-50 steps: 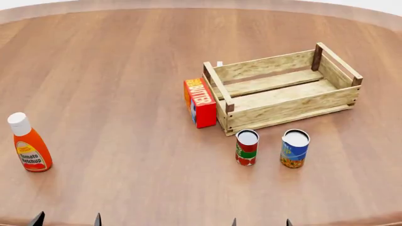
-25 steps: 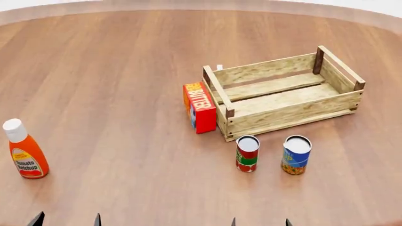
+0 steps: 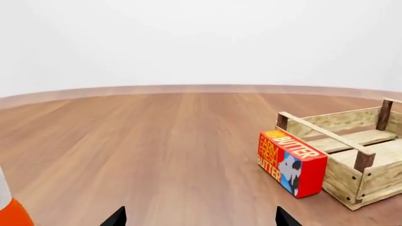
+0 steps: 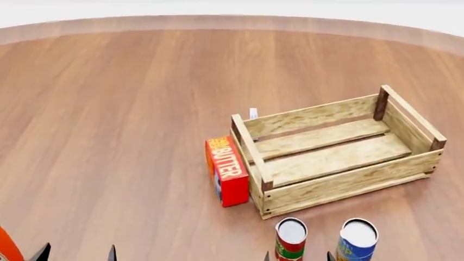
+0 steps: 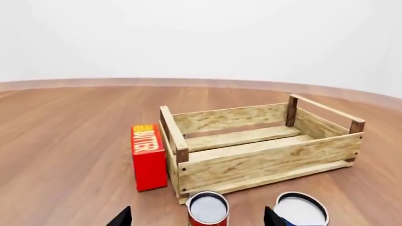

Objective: Pick up the tomato sauce, and put it in the wooden tray.

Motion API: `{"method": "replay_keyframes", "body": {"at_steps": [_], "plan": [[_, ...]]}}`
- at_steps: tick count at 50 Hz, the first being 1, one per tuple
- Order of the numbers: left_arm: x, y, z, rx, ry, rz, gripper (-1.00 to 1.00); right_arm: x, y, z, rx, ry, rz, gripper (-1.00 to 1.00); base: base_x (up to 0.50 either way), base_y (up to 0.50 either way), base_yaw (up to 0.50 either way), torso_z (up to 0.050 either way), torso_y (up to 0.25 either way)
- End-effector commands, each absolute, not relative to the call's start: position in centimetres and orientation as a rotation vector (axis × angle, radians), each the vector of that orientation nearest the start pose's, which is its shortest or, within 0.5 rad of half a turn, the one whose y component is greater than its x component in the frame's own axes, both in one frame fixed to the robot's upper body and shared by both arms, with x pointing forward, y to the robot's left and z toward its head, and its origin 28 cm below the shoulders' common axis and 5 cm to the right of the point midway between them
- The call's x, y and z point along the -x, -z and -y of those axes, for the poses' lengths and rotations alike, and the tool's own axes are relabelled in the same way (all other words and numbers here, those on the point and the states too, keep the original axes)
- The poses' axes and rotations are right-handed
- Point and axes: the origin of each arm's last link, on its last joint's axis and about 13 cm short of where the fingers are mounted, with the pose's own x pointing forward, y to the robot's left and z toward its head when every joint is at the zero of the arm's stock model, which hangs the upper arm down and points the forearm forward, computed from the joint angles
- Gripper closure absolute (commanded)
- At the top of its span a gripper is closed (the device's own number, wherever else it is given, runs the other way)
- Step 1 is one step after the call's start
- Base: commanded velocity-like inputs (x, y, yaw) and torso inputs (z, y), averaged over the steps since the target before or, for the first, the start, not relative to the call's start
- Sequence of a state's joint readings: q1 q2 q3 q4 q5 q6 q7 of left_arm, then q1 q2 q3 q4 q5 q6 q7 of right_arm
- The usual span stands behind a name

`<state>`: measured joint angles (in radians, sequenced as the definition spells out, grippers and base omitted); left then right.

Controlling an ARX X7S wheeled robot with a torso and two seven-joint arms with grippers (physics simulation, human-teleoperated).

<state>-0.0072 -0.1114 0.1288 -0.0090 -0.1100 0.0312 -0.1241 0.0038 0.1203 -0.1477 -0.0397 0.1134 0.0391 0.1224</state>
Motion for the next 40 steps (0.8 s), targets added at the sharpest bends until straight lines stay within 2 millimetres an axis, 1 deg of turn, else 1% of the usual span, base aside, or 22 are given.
{"method": "replay_keyframes", "body": {"at_steps": [1,36,40], "plan": [[-21.11,-1.30,-20.57,0.004,0.004,0.016,-1.00,-20.92,-1.75,9.43,0.009,-0.033,-0.011,-1.00,0.48,0.00,0.00,0.000,0.000],[-21.08,-1.38,-20.54,0.005,0.002,0.014,-1.00,-20.97,-1.73,9.40,0.003,-0.022,-0.003,-1.00,0.48,0.00,0.00,0.000,0.000],[-21.05,-1.44,-20.51,0.005,0.002,0.013,-1.00,-20.81,-1.82,9.35,0.008,-0.023,0.008,-1.00,0.10,0.00,0.00,0.000,0.000]]}}
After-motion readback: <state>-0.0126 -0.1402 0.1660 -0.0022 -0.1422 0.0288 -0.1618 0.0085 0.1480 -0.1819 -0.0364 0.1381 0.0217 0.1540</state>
